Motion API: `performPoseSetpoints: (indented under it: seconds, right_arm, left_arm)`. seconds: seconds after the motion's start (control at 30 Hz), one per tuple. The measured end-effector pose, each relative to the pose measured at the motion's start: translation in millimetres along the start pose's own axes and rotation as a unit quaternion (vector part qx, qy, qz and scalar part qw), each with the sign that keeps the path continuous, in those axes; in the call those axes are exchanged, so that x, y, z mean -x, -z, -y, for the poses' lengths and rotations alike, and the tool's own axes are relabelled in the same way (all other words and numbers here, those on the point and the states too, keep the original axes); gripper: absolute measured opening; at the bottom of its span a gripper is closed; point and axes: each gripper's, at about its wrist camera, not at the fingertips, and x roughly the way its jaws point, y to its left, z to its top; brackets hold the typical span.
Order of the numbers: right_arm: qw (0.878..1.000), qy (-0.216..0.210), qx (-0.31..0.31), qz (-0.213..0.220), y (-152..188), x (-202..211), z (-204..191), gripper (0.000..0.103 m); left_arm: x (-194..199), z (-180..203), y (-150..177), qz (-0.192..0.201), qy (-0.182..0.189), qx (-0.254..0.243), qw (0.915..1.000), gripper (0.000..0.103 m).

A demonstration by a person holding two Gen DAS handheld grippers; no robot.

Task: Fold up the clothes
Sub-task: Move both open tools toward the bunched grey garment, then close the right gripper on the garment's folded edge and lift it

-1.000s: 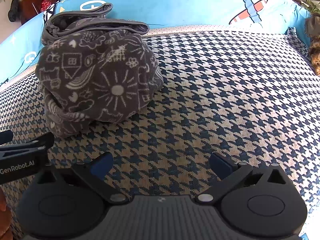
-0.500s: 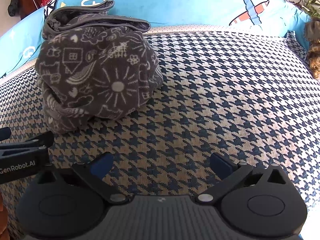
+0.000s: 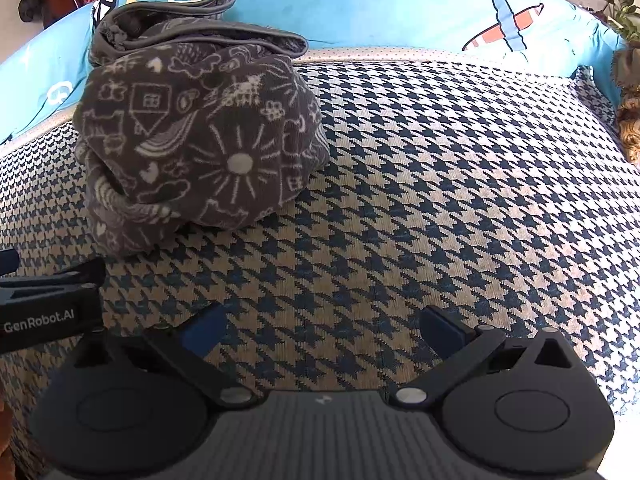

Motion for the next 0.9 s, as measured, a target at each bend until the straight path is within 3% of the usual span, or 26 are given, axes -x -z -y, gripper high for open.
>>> performPoseSetpoints:
  seconds: [0.47, 0.67, 0.9]
  right_arm:
    - [1.000, -0.011, -0.017, 0.005, -5, 3, 6, 0.103]
    - [0.995, -0.052, -0.032, 0.075, -19, 19, 19, 0.103]
    - [0.980, -0.108, -0.035, 0.165, -45, 31, 15, 0.102]
  left_arm:
    - [1, 0, 0, 0.004, -0.006, 0.006, 1.0000, 0.103]
    - [5, -14, -17, 0.036, -0.024, 0.031, 0.9986, 0.103]
    - [9, -26, -36, 0.064, -0.020, 0.052, 0.9964, 0.103]
